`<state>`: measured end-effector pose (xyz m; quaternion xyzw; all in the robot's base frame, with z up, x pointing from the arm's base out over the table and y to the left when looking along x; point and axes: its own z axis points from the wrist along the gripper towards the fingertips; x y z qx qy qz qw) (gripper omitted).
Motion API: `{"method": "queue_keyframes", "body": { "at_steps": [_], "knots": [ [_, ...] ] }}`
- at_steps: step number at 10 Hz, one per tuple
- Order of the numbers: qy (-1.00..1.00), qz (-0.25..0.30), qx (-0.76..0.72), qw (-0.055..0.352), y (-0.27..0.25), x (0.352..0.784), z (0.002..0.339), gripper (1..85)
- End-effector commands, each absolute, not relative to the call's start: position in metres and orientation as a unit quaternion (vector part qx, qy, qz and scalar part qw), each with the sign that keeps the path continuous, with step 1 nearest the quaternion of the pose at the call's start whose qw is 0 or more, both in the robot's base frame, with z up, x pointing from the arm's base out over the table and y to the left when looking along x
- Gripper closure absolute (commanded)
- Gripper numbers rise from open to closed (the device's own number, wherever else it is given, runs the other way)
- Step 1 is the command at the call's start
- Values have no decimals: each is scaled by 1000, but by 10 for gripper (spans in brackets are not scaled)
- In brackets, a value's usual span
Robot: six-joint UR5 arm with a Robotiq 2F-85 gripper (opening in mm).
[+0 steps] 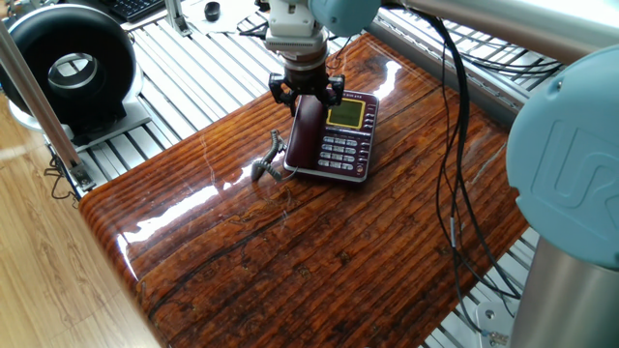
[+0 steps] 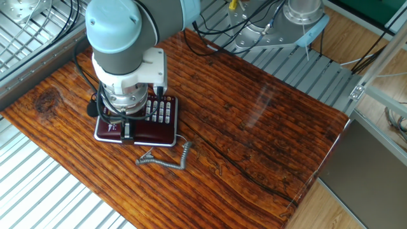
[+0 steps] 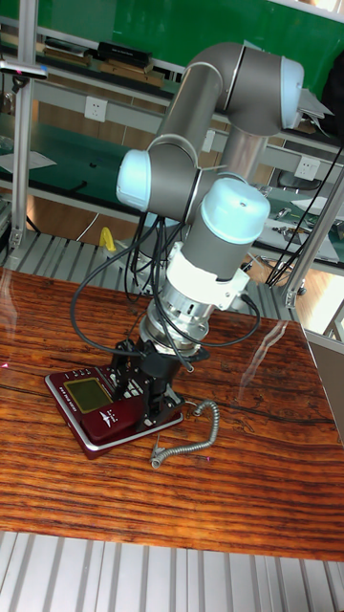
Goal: Place the handset of the telephone on the corresponding phone cradle
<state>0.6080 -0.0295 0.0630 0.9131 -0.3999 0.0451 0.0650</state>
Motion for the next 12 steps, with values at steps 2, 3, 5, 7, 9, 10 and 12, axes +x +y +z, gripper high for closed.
{"method": "queue_keyframes", "body": {
  "at_steps": [2, 3, 5, 7, 9, 10, 12],
  "knots": [
    [-405, 27, 912, 62, -30, 603, 67, 233],
    [-405, 22, 912, 67, -33, 601, 69, 220],
    [-408, 11, 910, 71, -32, 599, 77, 197],
    [-409, 11, 910, 74, -27, 606, 93, 170],
    [-413, 9, 909, 64, -24, 612, 101, 157],
    [-413, 12, 908, 68, -30, 617, 113, 153],
    [-447, 4, 893, 42, -31, 626, 135, 170]
  ]
}}
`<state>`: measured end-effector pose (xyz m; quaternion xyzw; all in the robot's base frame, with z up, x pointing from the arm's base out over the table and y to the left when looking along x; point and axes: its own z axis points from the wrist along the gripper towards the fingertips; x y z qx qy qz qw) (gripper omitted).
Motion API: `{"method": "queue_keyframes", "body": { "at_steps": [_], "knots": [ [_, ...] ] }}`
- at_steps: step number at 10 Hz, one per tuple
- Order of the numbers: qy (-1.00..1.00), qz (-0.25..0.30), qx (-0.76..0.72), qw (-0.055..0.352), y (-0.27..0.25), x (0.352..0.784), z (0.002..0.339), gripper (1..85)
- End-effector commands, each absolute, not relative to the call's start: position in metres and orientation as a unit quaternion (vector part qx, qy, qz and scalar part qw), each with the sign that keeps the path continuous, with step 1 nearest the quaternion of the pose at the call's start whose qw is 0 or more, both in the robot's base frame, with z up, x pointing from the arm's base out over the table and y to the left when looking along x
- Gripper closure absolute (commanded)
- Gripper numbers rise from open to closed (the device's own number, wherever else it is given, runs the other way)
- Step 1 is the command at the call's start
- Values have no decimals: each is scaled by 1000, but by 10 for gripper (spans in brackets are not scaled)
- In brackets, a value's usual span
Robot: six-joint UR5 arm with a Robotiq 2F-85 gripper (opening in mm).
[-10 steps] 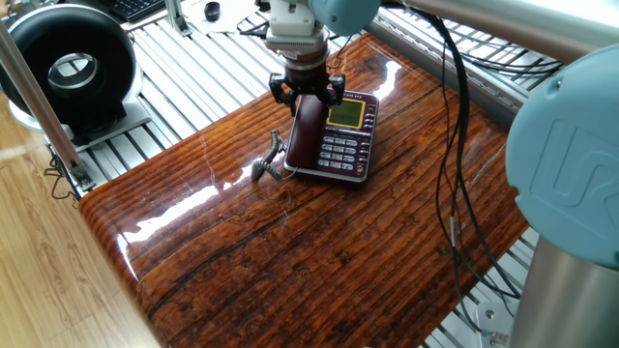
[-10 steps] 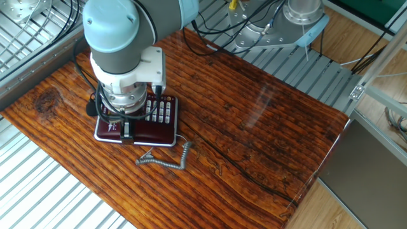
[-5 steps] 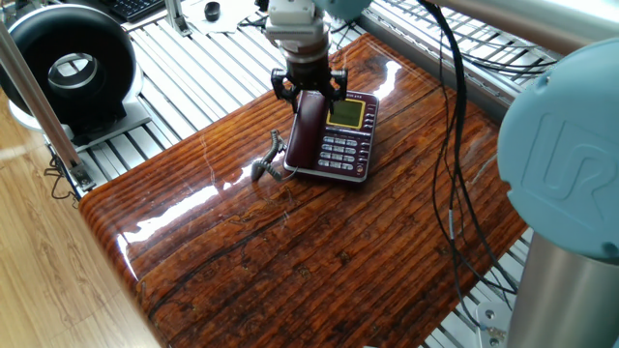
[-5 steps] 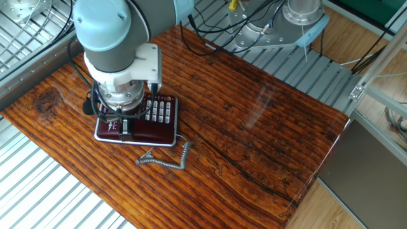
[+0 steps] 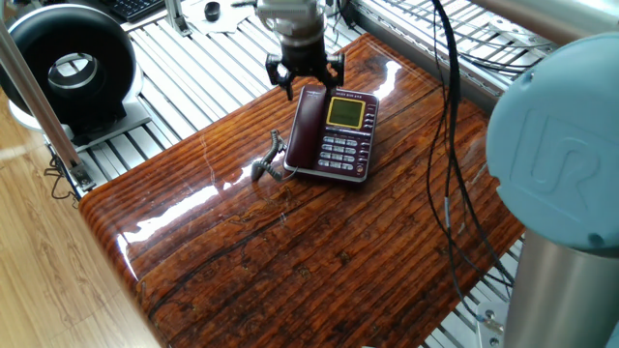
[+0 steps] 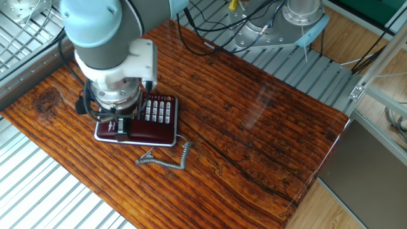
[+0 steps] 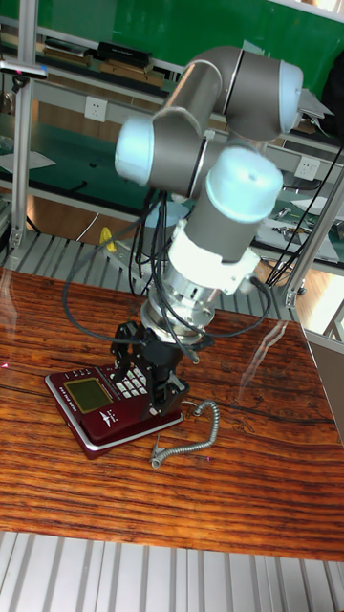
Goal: Place the handset of the telephone on the corresponding phone cradle
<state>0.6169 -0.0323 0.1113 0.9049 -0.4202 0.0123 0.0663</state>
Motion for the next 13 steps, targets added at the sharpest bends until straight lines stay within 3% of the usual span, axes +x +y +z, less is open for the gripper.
{"method": "queue_keyframes", "body": {
  "at_steps": [1, 2, 4, 6, 8, 9, 10, 12, 13],
  "knots": [
    [-479, -3, 878, 26, -32, 629, 143, 270],
    [-533, -9, 846, 21, -44, 626, 149, 353],
    [-681, -18, 731, -38, -43, 637, 160, 840],
    [-854, -107, 499, -103, -8, 643, 164, 847],
    [-962, -114, 235, -78, -14, 647, 165, 847],
    [-988, -85, 85, -98, -25, 671, 163, 847],
    [-990, -11, 30, -141, -63, 697, 165, 847],
    [-988, -83, -34, -127, -30, 692, 166, 847],
    [-989, -61, -34, -133, -38, 696, 166, 847]
  ]
}}
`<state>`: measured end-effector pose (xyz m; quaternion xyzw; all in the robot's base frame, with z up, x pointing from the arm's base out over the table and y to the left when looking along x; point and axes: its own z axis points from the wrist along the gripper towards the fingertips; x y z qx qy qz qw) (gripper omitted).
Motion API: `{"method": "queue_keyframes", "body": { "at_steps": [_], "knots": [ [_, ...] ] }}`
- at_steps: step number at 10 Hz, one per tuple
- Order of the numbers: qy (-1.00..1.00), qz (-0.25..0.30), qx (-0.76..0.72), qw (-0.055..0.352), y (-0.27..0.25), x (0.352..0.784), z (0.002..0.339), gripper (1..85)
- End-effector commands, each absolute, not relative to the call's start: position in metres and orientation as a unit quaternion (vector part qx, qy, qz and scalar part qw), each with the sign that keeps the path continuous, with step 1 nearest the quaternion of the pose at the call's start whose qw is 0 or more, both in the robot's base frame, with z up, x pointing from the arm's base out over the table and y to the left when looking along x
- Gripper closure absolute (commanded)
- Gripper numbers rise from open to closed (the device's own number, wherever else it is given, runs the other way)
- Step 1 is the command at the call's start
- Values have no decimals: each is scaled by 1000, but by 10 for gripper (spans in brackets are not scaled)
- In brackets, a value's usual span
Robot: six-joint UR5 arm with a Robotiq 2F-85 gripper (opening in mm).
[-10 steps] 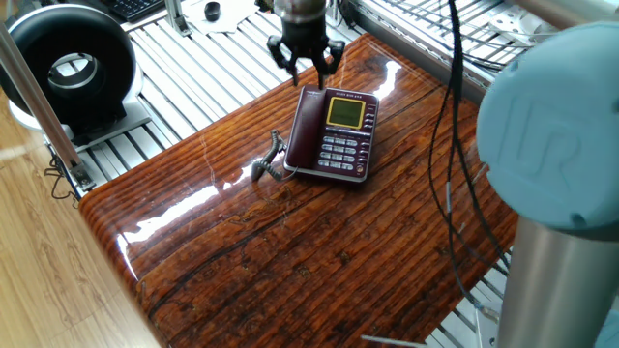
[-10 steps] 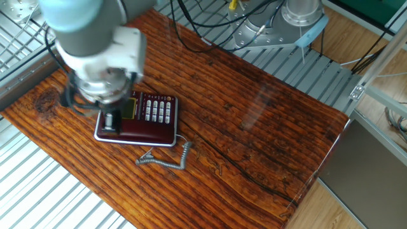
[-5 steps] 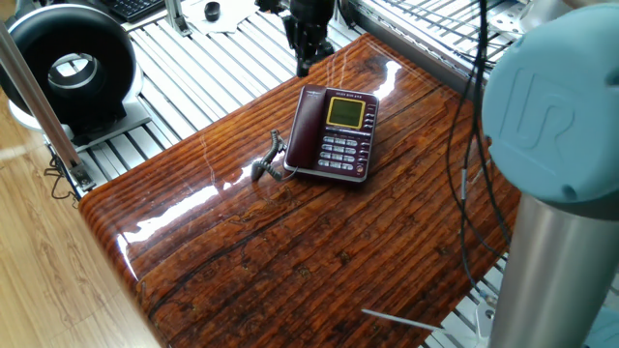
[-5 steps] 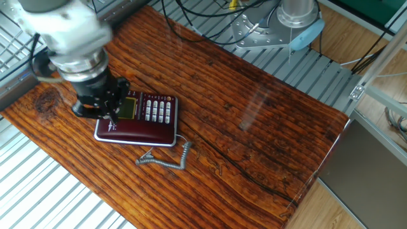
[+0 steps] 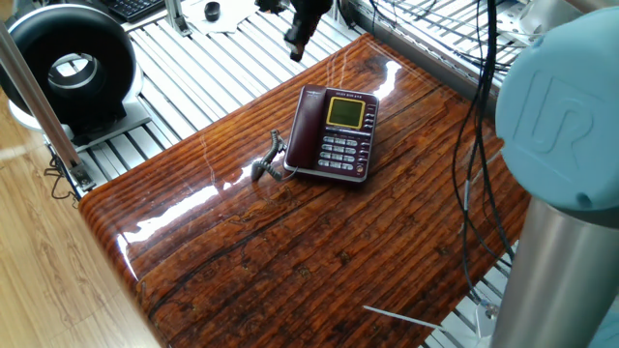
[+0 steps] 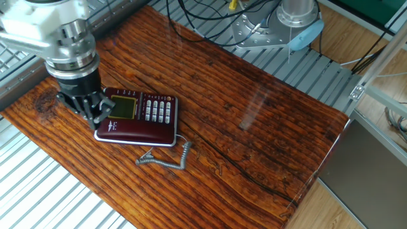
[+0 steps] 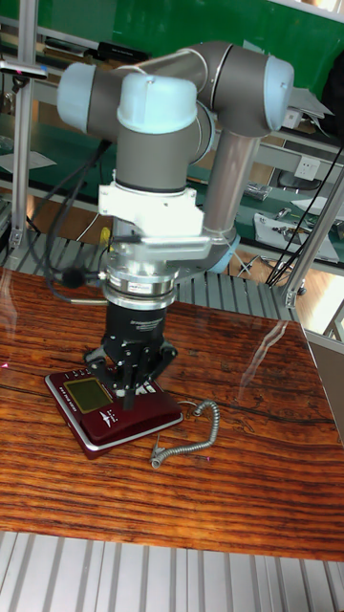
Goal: Place the handset of the telephone on the corresponding phone cradle
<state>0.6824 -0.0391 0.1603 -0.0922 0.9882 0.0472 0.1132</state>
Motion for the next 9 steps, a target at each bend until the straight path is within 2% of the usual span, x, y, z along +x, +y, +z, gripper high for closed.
{"method": "queue_keyframes", "body": {
  "at_steps": [1, 3, 6, 9],
  "knots": [
    [987, 59, 47, 141, -33, 703, 168, 847],
    [986, 52, 42, 153, -24, 713, 175, 847],
    [980, 87, 51, 169, 21, 728, 193, 847],
    [981, 104, 42, 158, 33, 728, 192, 847]
  ]
}}
